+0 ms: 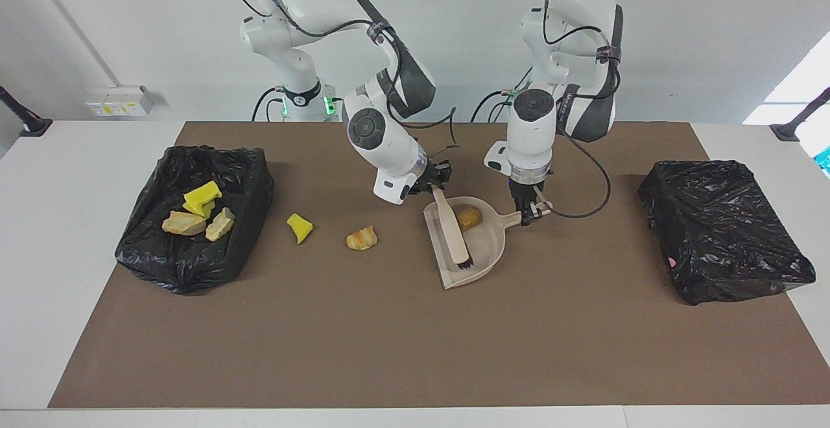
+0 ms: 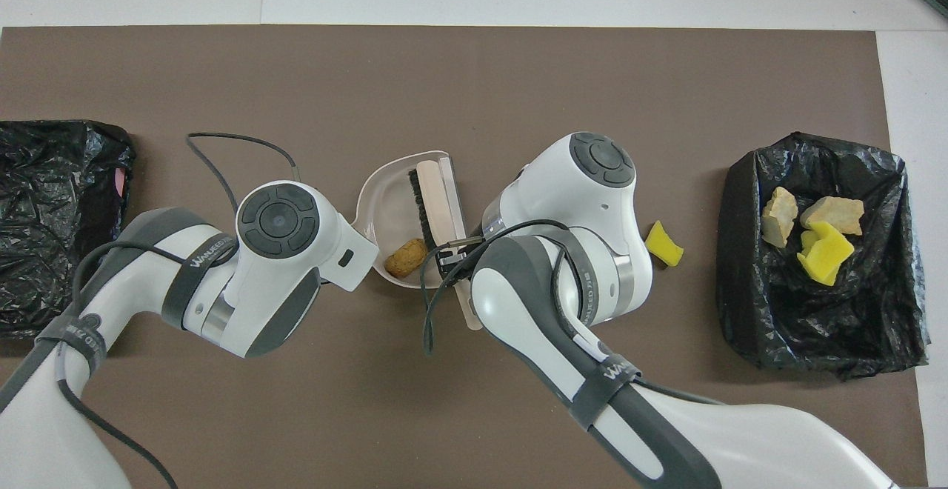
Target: Sweep and dump trash in bin
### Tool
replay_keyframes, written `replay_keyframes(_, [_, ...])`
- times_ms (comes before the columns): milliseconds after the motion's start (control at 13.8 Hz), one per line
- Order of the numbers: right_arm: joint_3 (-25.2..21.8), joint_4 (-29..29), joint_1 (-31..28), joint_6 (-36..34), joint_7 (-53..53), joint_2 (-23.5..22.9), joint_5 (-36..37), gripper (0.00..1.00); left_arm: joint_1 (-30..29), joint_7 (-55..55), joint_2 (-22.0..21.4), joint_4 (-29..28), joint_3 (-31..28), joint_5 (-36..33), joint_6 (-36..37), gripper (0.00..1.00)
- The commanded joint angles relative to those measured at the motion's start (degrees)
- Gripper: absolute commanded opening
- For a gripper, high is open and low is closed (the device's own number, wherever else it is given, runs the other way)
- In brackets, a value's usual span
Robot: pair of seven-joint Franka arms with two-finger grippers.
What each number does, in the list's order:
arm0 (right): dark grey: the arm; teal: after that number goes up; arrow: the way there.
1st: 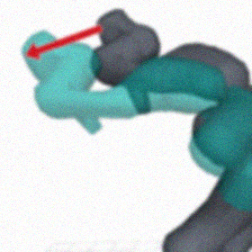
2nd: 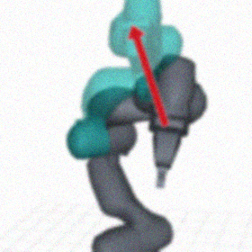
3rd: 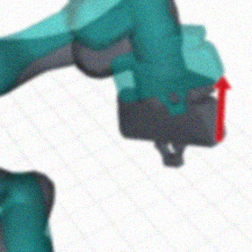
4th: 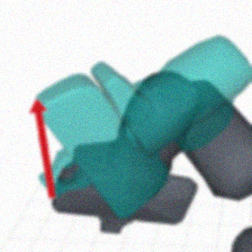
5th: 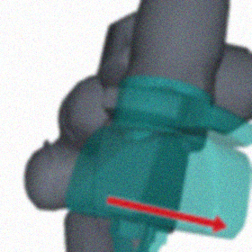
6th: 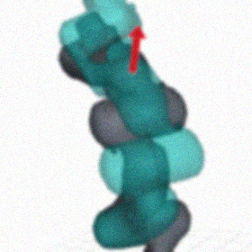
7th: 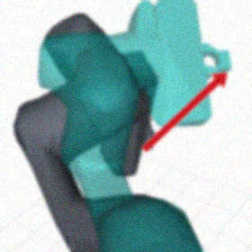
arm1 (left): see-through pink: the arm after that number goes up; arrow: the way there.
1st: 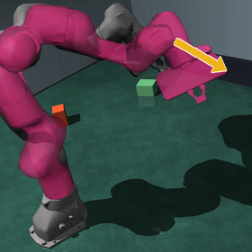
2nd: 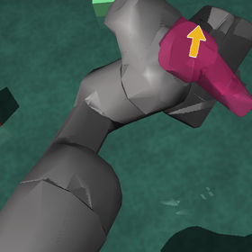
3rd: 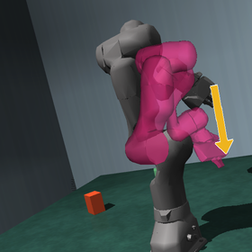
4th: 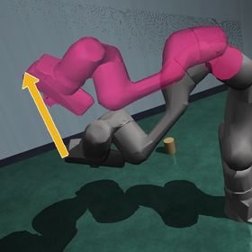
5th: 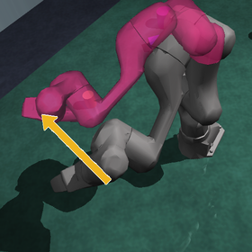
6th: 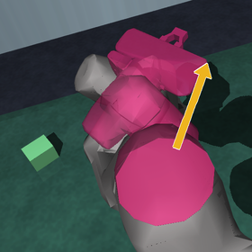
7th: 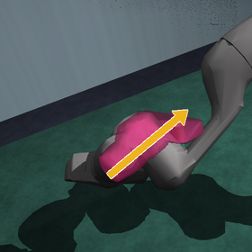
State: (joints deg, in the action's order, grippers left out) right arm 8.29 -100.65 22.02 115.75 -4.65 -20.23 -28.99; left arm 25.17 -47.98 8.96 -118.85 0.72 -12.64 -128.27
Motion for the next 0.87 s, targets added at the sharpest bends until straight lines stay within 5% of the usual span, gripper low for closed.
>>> replay_keyframes(0, [-0.5, -0.7, -3.3, -4.4, -1.1, 3.7, -0.9, 0.00, 0.2, 1.7, -1.7, -2.2, -0.3, -1.2, -1.5, 0.00])
replay_keyframes(796, [-0.3, -4.2, -19.6, -19.7, -10.6, 13.0, 27.9, 0.00, 0.2, 1.7, -1.7, -2.2, -0.3, -1.2, -1.5, 0.00])
